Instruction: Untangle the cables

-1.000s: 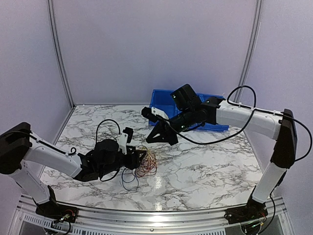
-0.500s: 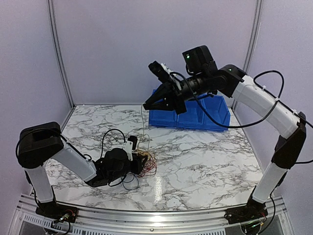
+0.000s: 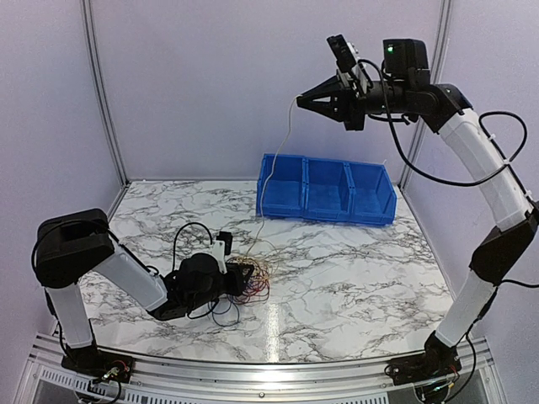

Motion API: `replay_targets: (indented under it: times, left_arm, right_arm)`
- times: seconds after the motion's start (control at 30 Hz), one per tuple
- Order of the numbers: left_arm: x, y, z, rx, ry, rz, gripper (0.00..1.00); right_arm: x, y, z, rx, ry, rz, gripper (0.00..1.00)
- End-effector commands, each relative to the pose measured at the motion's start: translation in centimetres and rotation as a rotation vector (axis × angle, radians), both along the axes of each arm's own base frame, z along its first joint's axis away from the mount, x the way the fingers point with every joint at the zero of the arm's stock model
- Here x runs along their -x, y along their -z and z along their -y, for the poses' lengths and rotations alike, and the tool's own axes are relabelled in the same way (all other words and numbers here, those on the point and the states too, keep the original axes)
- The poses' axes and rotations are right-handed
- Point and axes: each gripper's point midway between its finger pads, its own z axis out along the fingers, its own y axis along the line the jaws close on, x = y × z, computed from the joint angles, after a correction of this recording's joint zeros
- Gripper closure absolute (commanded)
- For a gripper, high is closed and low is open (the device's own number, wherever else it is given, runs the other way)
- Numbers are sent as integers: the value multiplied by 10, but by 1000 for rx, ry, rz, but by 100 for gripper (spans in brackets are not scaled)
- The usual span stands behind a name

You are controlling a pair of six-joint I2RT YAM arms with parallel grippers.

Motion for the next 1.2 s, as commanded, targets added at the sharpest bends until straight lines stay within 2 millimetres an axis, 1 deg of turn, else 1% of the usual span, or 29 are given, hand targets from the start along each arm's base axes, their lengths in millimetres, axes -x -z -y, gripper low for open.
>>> replay_targets:
  times: [0.0, 0.1, 0.17, 0.2, 0.23, 0.3, 0.33, 0.37, 0.47, 0.57, 0.7, 0.77, 0.8, 0.83, 0.87, 0.9, 0.93, 1.0, 1.07, 1.17]
  left_arm:
    - [-1, -8, -8, 38, -32, -1, 69]
    - [1, -20, -13, 49, -32, 20, 73]
    - [3, -30, -17, 55, -34, 44, 75]
    - [3, -41, -19, 66, -33, 65, 77]
    - [5, -46, -21, 69, -30, 77, 80]
    - [7, -60, -25, 84, -24, 104, 84]
    - [9, -65, -28, 89, -24, 115, 85]
    - [10, -70, -30, 93, -26, 125, 86]
    - [12, -77, -36, 90, -29, 149, 90]
    - [11, -80, -32, 73, -10, 167, 92]
    - [10, -80, -26, 66, 5, 165, 93]
    - [11, -79, -24, 70, 14, 161, 95]
    - [11, -79, -22, 72, 19, 156, 95]
    - [12, -77, -21, 70, 27, 152, 95]
    - [12, -75, -19, 68, 35, 146, 95]
    - [13, -74, -18, 66, 40, 141, 95]
    - [13, -72, -18, 65, 44, 136, 95]
    - [14, -70, -17, 66, 47, 127, 95]
    - [15, -68, -17, 65, 51, 122, 95]
    - [15, -68, -17, 67, 49, 117, 95]
  right_arm:
    - [-2, -41, 29, -83, 56, 73, 100]
    - [-14, -40, 42, -85, 132, 61, 100]
    - [-20, -25, 48, -64, 165, 31, 100]
    - [-23, -15, 52, -50, 186, 17, 100]
    - [-22, -3, 58, -32, 205, 4, 100]
    - [-26, 29, 73, 4, 255, -47, 100]
    - [-30, 47, 85, 18, 282, -86, 100]
    - [-33, 75, 98, 39, 309, -143, 100]
    - [-34, 127, 135, 85, 401, -201, 100]
    - [-34, 181, 166, 171, 510, -234, 100]
    - [-38, 243, 204, 294, 635, -236, 100]
    - [-42, 273, 219, 371, 689, -235, 99]
    - [-44, 288, 223, 417, 697, -226, 82]
    - [-43, 302, 226, 476, 682, -199, 55]
    - [-39, 314, 225, 526, 656, -201, 36]
    - [-36, 322, 220, 562, 627, -192, 23]
    - [-34, 330, 213, 599, 607, -179, 17]
    - [-27, 338, 191, 655, 558, -120, 15]
    - [-24, 343, 169, 668, 519, -81, 14]
    - [-26, 350, 140, 668, 458, -83, 14]
